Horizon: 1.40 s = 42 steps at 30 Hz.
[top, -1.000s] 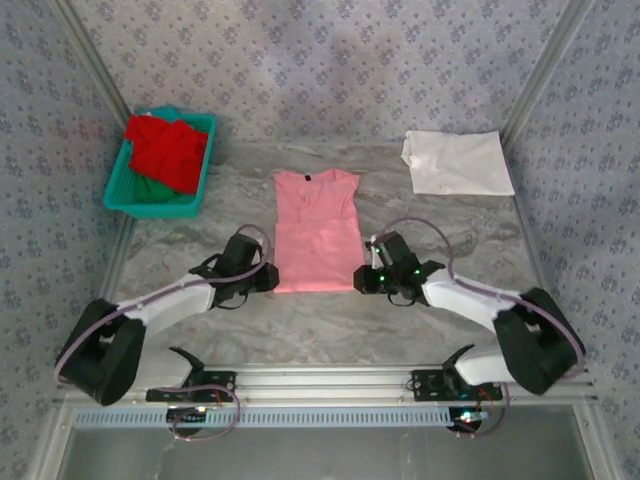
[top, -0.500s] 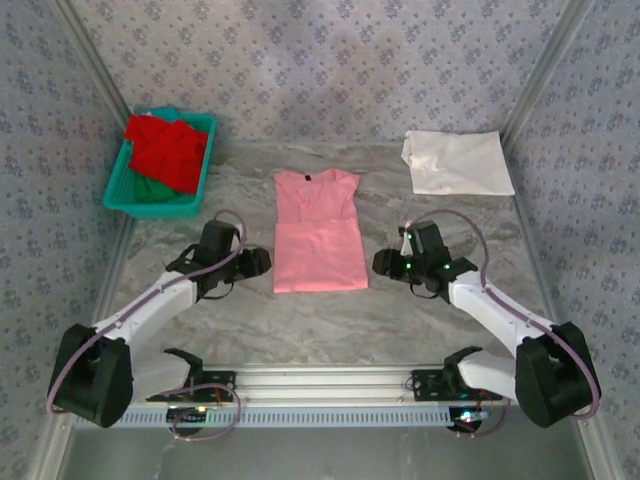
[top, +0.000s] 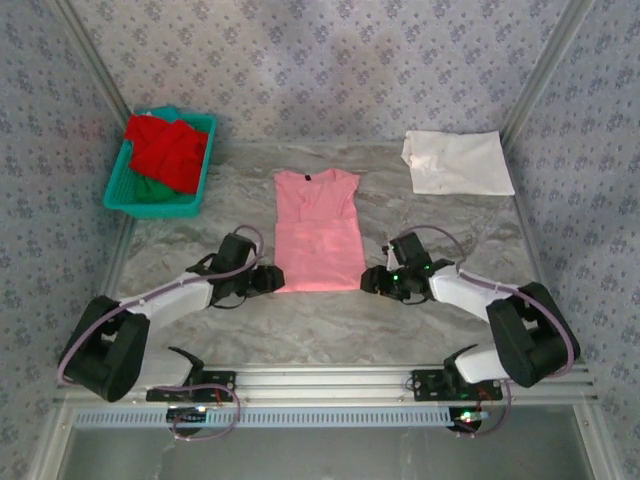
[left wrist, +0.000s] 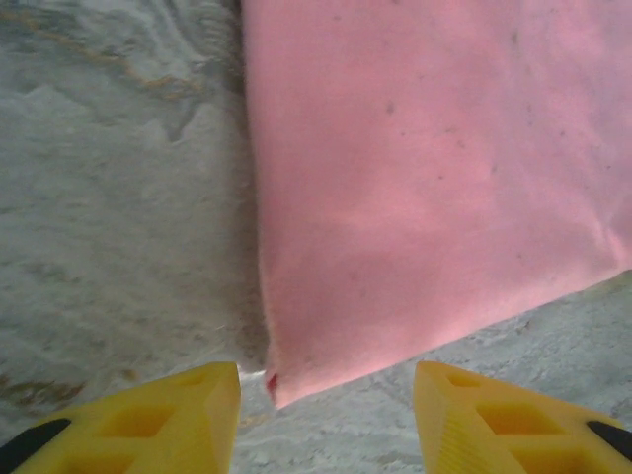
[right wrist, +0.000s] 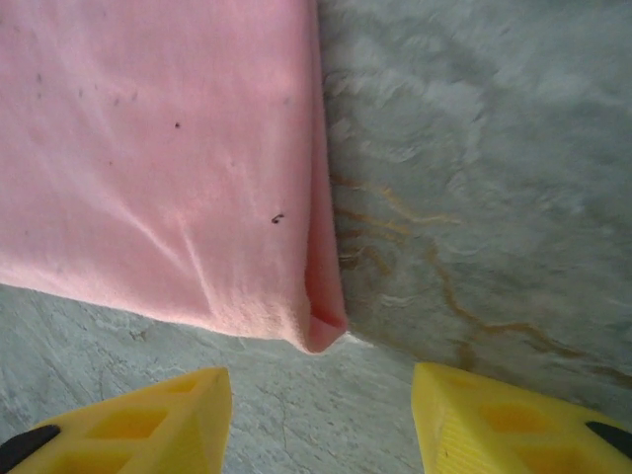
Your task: Fold and stack the t-shirts
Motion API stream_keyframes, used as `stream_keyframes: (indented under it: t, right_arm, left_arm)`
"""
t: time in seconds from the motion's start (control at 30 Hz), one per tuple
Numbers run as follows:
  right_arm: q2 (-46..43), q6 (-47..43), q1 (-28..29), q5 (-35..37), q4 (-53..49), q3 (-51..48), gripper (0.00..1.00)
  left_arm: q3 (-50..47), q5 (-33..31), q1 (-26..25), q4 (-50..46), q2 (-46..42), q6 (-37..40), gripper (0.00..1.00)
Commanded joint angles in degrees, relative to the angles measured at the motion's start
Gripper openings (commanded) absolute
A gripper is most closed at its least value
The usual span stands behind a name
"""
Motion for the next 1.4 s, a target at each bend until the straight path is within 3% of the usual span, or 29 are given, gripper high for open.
stream_keyframes:
  t: [0.0, 0.4, 0.77, 0.93, 1.23, 1.37]
  right_arm:
    - [1.35, 2.21, 1.23, -1.26, 2.26, 1.52, 0.53]
    - [2.86, 1.94, 2.02, 1.02, 2.67, 2.70, 0.53]
    - [4.22, 2.41, 2.84, 1.26, 4.19, 4.61, 0.48]
    - [6.28, 2.24, 3.61, 1.51, 4.66, 5.72, 0.41]
    - [7.75, 2.07, 4.70, 3.22, 3.27, 5.28, 0.40]
    - [8.65, 1.91, 4.86, 2.64, 3.04, 4.71, 0.27]
  left_arm:
    - [0.68, 1.10, -1.00, 3.00, 2.08, -1.39, 0.47]
    - [0.36, -0.34, -2.28, 4.08, 5.78, -2.02, 0.40]
    - [0.64, -2.31, -2.39, 3.55, 7.25, -1.00, 0.22]
    - [0.84, -3.67, -2.40, 2.47, 6.92, -0.70, 0.14]
    - [0.73, -4.97, -1.62, 1.43, 6.13, -0.26, 0.07]
    - [0.55, -5.34, -1.61, 0.80, 5.79, -0.26, 0.00]
